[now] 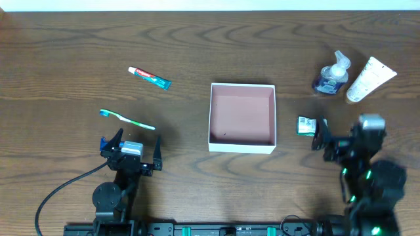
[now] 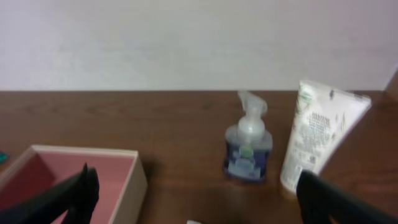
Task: Pack container
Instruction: 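Reach the right gripper to the green-white soap package and grasp it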
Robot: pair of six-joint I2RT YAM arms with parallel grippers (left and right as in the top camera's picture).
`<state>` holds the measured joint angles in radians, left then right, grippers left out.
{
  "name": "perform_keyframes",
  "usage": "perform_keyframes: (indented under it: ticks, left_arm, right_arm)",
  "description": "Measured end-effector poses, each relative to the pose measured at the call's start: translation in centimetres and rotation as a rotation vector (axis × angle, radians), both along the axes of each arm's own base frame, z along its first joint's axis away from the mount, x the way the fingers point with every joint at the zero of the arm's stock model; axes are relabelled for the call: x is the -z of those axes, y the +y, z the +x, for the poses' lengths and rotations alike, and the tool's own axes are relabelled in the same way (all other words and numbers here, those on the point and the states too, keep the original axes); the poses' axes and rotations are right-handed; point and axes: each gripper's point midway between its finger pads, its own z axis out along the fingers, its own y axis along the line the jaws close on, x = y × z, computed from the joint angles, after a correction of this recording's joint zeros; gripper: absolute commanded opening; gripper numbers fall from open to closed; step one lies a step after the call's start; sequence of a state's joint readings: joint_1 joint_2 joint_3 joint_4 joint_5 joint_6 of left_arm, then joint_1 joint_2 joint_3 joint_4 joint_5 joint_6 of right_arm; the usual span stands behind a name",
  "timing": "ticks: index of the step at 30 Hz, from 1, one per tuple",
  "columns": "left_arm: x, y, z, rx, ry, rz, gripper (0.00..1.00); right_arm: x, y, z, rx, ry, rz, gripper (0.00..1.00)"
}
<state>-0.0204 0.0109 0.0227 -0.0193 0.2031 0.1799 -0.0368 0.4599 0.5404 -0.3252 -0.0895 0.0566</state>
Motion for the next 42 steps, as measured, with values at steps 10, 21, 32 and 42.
perform_keyframes:
  ticks: [10,21,32,42]
  left_arm:
    - [0.0,0.0,0.0,0.000,0.000,0.000,0.98]
    - [0.0,0.0,0.0,0.000,0.000,0.000,0.98]
    - [0.0,0.0,0.0,0.000,0.000,0.000,0.98]
    - [0.0,0.0,0.0,0.000,0.000,0.000,0.98]
  right_arm:
    - [0.8,3.0,5.8,-0.172,0.589,0.113,0.99]
    - [9.7,3.7,5.2,-0.109,1.014,0.279,0.90]
    - [13.3,-2.1,5.0,0.599,1.012,0.496,0.93]
    - [19.8,-3.0,4.4,0.829,0.904,0.694,0.84]
